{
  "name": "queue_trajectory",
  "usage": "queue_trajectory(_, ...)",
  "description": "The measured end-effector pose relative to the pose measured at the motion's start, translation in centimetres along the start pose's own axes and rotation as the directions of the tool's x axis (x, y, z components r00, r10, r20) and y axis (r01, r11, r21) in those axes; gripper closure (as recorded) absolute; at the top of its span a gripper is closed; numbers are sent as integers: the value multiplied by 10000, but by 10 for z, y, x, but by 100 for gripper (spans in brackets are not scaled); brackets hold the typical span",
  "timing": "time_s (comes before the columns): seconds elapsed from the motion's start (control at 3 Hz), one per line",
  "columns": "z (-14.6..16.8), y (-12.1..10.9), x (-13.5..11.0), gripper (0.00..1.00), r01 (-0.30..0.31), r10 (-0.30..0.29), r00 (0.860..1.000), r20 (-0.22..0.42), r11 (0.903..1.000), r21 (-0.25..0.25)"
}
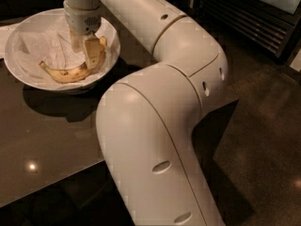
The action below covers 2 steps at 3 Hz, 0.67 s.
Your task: Pick banana from white bowl
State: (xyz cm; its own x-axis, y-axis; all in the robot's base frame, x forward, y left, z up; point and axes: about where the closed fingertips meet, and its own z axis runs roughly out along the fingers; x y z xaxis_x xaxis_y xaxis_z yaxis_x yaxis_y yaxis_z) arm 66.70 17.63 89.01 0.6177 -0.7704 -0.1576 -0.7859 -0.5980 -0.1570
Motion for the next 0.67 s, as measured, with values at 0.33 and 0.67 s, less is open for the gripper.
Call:
queue_trajectory(0.33,9,4,0,42,-20,21,10000,6,9996,-277)
queue_trajectory(0.67,19,7,1,44,-39,36,10000,-58,9985,-545)
